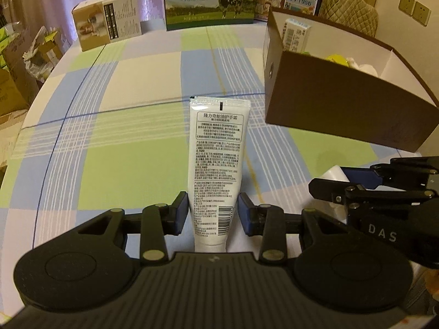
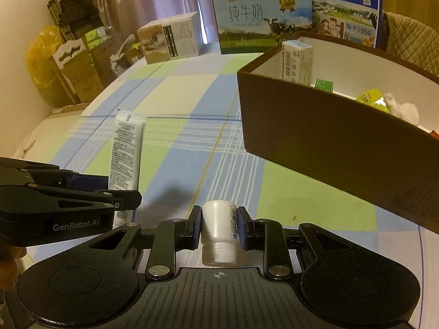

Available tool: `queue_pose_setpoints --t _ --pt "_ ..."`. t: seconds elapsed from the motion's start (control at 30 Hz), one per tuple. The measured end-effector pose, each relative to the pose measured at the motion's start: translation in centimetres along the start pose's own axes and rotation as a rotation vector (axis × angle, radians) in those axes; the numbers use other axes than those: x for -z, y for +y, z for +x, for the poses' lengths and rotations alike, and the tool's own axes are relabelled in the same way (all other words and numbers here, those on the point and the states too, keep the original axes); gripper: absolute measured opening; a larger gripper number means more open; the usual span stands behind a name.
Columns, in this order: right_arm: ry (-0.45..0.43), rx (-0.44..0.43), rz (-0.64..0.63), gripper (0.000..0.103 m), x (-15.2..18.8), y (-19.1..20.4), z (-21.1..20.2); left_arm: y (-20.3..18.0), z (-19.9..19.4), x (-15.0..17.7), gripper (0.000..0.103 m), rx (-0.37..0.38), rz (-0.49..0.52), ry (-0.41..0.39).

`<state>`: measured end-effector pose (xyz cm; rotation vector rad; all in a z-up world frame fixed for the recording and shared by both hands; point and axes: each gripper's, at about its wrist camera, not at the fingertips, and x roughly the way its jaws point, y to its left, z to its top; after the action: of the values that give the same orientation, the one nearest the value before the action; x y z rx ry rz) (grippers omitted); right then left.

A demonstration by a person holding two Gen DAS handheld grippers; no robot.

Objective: Organize objects
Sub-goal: 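Lift the white tube and bottle and carry them over the brown box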

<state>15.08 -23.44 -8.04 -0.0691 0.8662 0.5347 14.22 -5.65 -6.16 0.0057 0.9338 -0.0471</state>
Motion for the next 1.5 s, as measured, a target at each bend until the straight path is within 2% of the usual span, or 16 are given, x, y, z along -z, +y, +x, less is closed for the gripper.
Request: queue_pose_setpoints --t 0.47,0.87,1.2,1.5 --pt "-0.087 0.012 0.027 0.023 -1.1 -0.8 -1.7 -0.7 -2.5 -1.6 0.034 0.011 0.014 -0.074" --pt "-0.154 0.021 0.065 0.023 -2.3 -2.1 -3.5 -1.7 -3.7 -3.0 0.034 0.024 0.028 -0.101" --pt "-0.26 0.062 0.141 0.023 -4.6 -4.8 -6.8 -4.9 -5.0 -5.8 0.034 0.069 0.081 -0.15" --pt "-0.341 0.112 0.224 0.023 -6.7 -8.8 -10.2 -9.0 -5.9 -9.4 0.034 0.126 0.145 -0.192"
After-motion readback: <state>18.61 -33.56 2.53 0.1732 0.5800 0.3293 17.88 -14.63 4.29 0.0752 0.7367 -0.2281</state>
